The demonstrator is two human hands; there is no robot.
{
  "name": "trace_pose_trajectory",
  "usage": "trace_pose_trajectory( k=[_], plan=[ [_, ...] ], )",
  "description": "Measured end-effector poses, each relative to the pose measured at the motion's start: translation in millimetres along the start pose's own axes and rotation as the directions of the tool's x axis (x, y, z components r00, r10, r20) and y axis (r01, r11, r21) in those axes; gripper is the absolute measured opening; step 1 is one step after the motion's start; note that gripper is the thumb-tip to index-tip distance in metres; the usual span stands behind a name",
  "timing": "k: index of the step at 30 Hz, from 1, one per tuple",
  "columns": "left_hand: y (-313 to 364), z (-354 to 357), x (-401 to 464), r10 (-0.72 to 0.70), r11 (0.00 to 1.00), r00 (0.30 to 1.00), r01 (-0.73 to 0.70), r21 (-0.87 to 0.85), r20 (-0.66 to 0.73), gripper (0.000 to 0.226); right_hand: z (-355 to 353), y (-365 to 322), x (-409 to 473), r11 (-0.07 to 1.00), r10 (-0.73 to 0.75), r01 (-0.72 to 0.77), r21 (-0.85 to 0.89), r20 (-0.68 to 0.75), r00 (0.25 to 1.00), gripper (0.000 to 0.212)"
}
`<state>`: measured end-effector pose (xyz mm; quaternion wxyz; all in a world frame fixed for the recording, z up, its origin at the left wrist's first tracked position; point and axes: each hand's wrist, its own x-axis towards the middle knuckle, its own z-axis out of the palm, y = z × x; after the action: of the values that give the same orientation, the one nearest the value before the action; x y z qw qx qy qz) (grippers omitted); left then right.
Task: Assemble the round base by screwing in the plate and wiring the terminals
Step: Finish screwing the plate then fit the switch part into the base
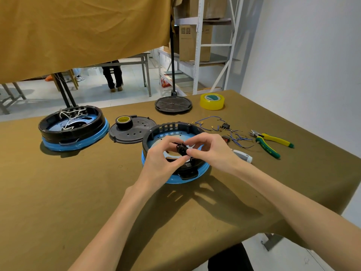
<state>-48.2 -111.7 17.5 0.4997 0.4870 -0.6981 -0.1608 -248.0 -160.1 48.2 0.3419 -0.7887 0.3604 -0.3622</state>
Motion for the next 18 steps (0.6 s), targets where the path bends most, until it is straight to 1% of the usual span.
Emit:
trace_pose_trajectory(
  k=[3,7,10,12,15,17,18],
  plan=[
    [-3,-1,-4,-0.036,0.999,0.999,0.036,0.005,0.002,0.036,-2,0,-2,0.993,-0.05,0.058,-0.103,0.076,0.996,0.023],
    [-7,-5,-9,-0.014,1.0,0.999,0.013,0.025,0.032,0.021,-8,-1,0,0.98,-0.053,0.075,-0.185,0.12,0.991,0.026],
    [-9,-7,-11,-0.012,0.998,0.999,0.009,0.068,0.039,0.018,-9,-4,6,0.954,-0.069,0.117,-0.276,0.18,0.981,0.028],
    [-9,-8,-11,-0.019,0.998,0.999,0.017,0.06,0.034,0.017,-9,-6,8,0.956,-0.055,0.111,-0.272,0.205,0.977,0.031],
    [-6,-4,-7,-0.052,0.999,0.998,0.052,-0.015,-0.027,0.014,-6,-7,7,0.972,-0.048,0.093,-0.215,0.206,0.977,0.038],
    [-4,-2,-4,-0.075,0.996,0.995,0.072,-0.048,-0.06,0.014,-3,-6,5,0.968,-0.076,0.114,-0.221,0.175,0.982,0.035],
    [-3,-2,-3,-0.069,0.996,0.997,0.067,-0.052,-0.038,0.016,-3,-4,4,0.968,-0.081,0.115,-0.223,0.157,0.984,0.032]
  ],
)
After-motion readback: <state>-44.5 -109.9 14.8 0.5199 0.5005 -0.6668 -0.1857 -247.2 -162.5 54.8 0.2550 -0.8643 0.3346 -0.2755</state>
